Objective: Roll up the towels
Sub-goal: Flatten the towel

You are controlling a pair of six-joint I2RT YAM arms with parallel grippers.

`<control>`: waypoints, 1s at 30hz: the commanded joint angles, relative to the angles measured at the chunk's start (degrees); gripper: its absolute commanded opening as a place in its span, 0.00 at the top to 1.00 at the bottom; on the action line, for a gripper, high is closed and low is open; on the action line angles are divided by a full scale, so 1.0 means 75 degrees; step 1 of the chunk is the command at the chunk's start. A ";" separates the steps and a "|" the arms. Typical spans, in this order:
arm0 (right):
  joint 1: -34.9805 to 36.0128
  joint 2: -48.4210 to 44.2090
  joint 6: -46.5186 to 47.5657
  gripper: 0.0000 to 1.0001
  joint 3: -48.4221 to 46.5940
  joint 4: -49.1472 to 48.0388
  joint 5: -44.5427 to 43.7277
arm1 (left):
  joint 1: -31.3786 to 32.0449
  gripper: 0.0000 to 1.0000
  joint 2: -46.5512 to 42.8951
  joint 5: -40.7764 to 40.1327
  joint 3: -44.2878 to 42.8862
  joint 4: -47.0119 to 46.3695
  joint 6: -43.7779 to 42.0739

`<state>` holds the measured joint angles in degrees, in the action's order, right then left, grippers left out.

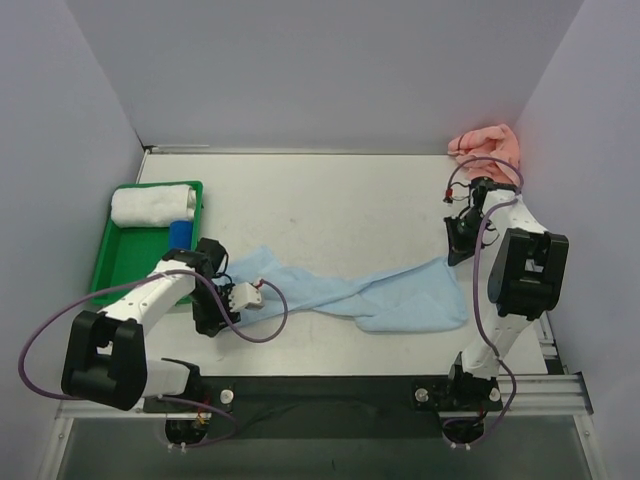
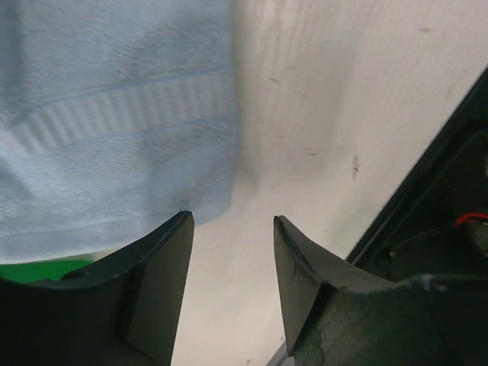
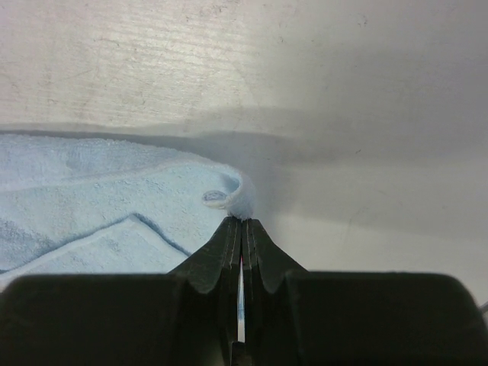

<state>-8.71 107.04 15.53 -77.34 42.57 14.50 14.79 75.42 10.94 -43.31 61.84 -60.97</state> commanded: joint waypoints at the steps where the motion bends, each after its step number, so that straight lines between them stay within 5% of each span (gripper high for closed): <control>1: -0.0081 -0.0479 0.0133 1.00 -0.0082 0.0477 0.0234 | 0.0149 0.43 0.0104 -0.0135 -0.0050 -0.1026 -0.0156; 10: -0.0233 -0.0644 0.0179 1.00 -0.0235 0.0688 0.0644 | 0.0606 0.46 0.0608 0.0089 0.0593 -0.1436 0.0055; 14: -0.0292 -0.0842 0.0308 1.00 -0.0258 0.0723 0.0808 | 0.0560 0.62 0.1041 -0.0146 0.0560 -0.1753 0.0486; 15: -0.0327 -0.0878 0.0343 1.00 -0.0270 0.0746 0.0832 | 0.0548 0.77 0.1146 -0.0216 0.0490 -0.1777 0.0605; 18: -0.0490 -0.1112 0.0425 1.00 -0.0317 0.0746 0.0972 | 0.0291 0.99 0.1043 0.0249 -0.0281 -0.1567 0.1179; 30: -0.1451 -0.1991 -0.0078 1.00 -0.1979 0.0770 0.1828 | -0.1384 1.00 0.0878 0.2513 -0.4909 -0.0477 0.3698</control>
<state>-18.17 96.64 16.84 -87.59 46.19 24.84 7.07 83.05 22.74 -73.73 55.92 -40.88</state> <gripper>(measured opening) 0.024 0.027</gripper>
